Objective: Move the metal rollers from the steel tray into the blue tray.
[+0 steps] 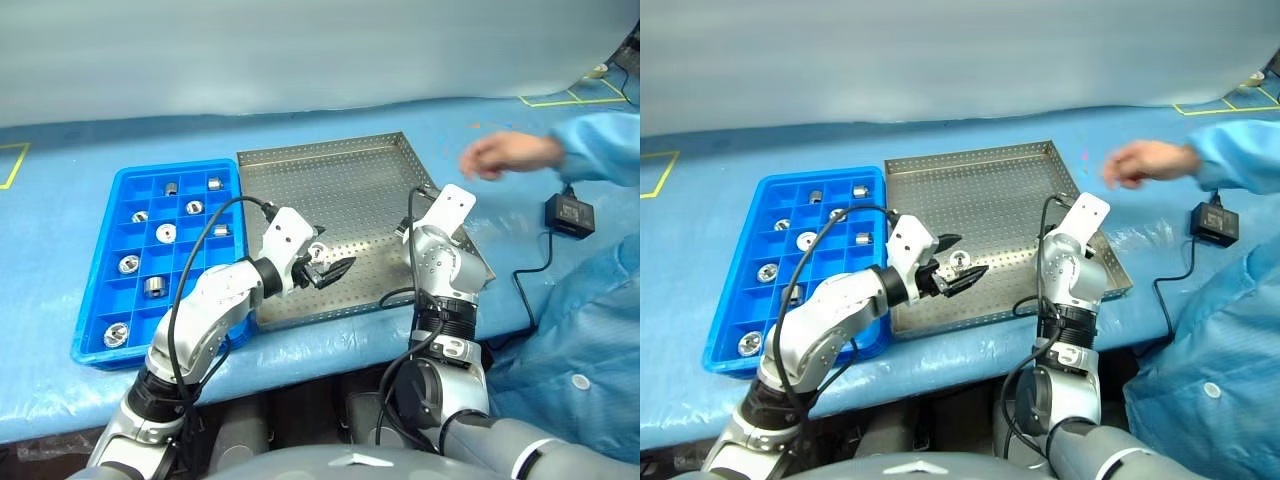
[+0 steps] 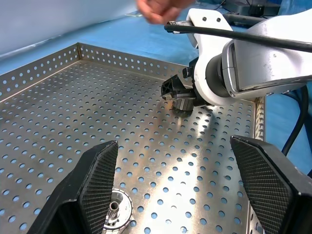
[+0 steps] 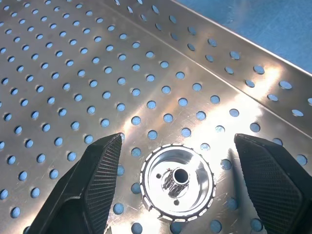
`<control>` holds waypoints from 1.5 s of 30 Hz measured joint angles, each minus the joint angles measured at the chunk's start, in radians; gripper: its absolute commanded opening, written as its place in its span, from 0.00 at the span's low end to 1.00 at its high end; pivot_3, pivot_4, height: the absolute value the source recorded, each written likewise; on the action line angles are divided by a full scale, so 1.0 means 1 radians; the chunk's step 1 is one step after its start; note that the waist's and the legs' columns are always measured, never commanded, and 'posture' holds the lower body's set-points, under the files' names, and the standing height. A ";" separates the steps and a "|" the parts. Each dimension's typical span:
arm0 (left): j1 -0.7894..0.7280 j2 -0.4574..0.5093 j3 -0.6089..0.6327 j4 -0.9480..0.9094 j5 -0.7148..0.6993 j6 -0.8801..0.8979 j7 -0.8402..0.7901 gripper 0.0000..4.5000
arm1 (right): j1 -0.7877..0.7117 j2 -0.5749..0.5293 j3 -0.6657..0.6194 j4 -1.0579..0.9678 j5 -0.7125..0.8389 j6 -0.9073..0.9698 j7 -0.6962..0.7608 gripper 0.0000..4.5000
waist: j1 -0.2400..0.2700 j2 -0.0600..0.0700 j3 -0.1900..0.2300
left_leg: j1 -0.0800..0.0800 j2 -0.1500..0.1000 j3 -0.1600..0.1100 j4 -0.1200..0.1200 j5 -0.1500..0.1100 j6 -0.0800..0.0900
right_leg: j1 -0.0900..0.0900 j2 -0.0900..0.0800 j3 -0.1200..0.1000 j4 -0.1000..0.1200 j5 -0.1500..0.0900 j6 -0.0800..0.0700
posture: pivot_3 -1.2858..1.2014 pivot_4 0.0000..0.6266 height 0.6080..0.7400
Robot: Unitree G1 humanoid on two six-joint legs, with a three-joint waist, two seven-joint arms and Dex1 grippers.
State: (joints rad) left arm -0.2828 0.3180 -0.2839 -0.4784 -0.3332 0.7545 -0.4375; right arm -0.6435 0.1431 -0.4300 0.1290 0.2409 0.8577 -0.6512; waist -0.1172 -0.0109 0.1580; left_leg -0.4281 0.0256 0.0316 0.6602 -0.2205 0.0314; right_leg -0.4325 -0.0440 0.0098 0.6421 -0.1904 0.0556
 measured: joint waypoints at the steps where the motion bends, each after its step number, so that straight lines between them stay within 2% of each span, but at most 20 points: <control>1: 0.000 0.000 0.000 0.000 0.000 0.000 0.000 0.89 | 0.000 0.000 0.002 0.008 0.005 0.000 -0.004 0.86 | 0.000 0.000 0.000 | 0.000 0.000 0.000 0.000 0.000 0.000 | 0.000 0.000 0.000 0.000 0.000 0.000 | 0.47 0.24 1.00; 17: 0.000 0.002 0.000 -0.001 0.001 0.001 0.001 0.89 | 0.002 0.000 0.006 0.011 0.059 0.001 -0.078 0.86 | 0.000 0.000 0.000 | 0.000 0.000 0.000 0.000 0.000 0.000 | 0.000 0.000 0.000 0.000 0.000 0.000 | 0.47 0.24 1.00; 20: 0.000 0.002 0.000 -0.001 0.001 0.001 0.001 0.89 | 0.002 0.000 0.006 0.011 0.071 0.002 -0.091 0.74 | 0.000 0.000 0.000 | 0.000 0.000 0.000 0.000 0.000 0.000 | 0.000 0.000 0.000 0.000 0.000 0.000 | 0.47 0.24 1.00; 25: 0.000 0.001 0.000 -0.001 0.001 0.001 0.001 0.89 | 0.002 0.000 0.006 0.010 0.091 0.004 -0.111 0.39 | 0.000 0.000 0.000 | 0.000 0.000 0.000 0.000 0.000 0.000 | 0.000 0.000 0.000 0.000 0.000 0.000 | 0.47 0.24 1.00; 35: 0.000 0.001 0.001 -0.001 0.004 0.001 0.001 0.89 | 0.003 0.000 0.009 0.008 0.117 0.002 -0.116 0.38 | -0.001 0.000 0.000 | 0.000 0.000 0.000 0.000 0.000 0.000 | 0.000 0.000 0.000 0.000 0.000 0.000 | 0.48 0.24 1.00; 40: 0.001 0.006 0.004 -0.007 0.003 0.001 0.001 0.89 | 0.006 -0.001 0.074 -0.034 0.122 0.008 -0.061 0.38 | 0.000 0.001 0.001 | -0.001 0.000 0.000 -0.001 0.000 0.000 | -0.002 0.000 0.000 0.000 0.000 0.000 | 0.48 0.24 1.00; 42: 0.006 0.012 0.018 -0.019 0.003 0.001 0.002 0.89 | 0.014 -0.003 0.118 -0.084 0.132 0.024 0.009 0.38 | 0.000 0.001 0.001 | -0.001 0.000 0.001 -0.001 0.000 0.000 | -0.002 0.000 0.001 0.000 0.000 0.000 | 0.49 0.24 1.00; 45: 0.023 0.031 0.069 -0.043 0.001 0.002 0.012 0.89 | 0.063 -0.006 0.208 -0.179 0.187 0.025 0.191 0.38 | 0.002 0.001 0.001 | -0.001 0.001 0.001 -0.003 0.000 0.000 | -0.003 0.001 0.001 0.000 0.000 0.000 | 0.51 0.24 1.00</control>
State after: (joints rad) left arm -0.2595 0.3485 -0.2151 -0.5215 -0.3325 0.7561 -0.4256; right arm -0.5807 0.1372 -0.2220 -0.0502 0.4279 0.8825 -0.4603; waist -0.1151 -0.0097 0.1587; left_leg -0.4294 0.0264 0.0322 0.6568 -0.2206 0.0316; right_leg -0.4359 -0.0431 0.0107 0.6419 -0.1906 0.0556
